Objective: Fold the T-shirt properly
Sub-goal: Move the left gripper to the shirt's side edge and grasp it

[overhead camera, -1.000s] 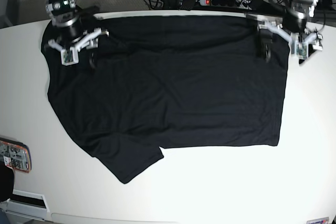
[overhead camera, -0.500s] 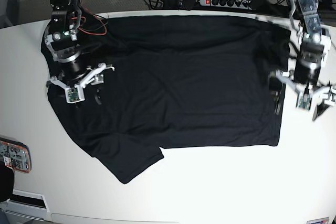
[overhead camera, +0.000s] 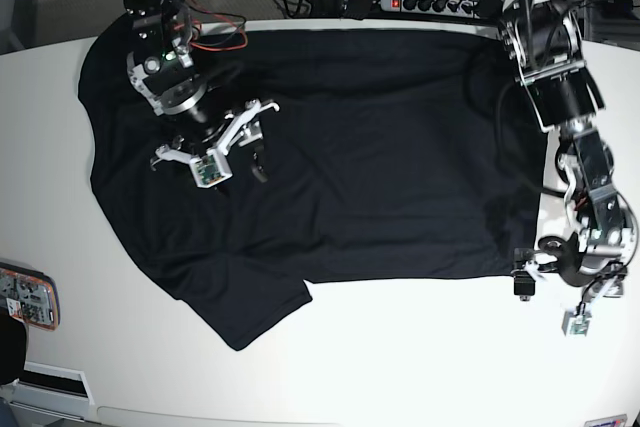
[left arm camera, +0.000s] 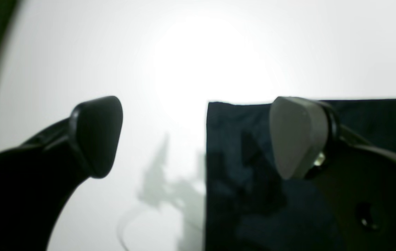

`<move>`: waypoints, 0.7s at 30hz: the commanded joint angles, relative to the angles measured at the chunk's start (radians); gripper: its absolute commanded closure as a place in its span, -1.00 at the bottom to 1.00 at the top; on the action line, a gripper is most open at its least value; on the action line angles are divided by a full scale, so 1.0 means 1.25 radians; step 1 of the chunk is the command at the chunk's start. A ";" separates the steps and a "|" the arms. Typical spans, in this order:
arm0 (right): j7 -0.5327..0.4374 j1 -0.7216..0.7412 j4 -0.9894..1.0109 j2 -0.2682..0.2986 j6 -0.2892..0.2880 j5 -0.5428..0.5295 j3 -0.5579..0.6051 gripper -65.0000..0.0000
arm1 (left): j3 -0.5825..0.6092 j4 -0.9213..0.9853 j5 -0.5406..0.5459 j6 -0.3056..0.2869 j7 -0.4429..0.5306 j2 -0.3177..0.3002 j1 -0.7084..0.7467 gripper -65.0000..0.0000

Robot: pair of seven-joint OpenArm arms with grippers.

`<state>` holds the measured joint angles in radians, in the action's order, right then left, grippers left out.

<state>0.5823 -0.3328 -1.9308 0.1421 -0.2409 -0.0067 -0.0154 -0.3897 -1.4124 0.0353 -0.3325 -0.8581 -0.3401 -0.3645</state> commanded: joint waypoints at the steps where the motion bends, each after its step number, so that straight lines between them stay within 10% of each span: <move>1: -0.025 0.004 -0.019 0.004 0.002 -0.008 0.007 -0.03 | -0.003 0.042 0.002 0.003 0.013 -0.015 -0.047 -0.99; 12: -0.025 -0.007 -0.019 0.004 0.002 -0.008 0.015 -0.04 | 0.118 0.507 0.021 0.005 0.285 -0.032 -0.117 -0.99; 21: -0.025 -0.013 -0.019 0.004 0.002 -0.008 0.014 -0.04 | 0.120 0.559 0.072 0.005 0.315 -0.059 -0.117 -0.99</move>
<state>0.5797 -0.3546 -1.9327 0.1436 -0.2386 -0.0071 0.0055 -0.2371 -0.7048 0.1226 -0.3305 -0.4500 -0.3889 -0.4900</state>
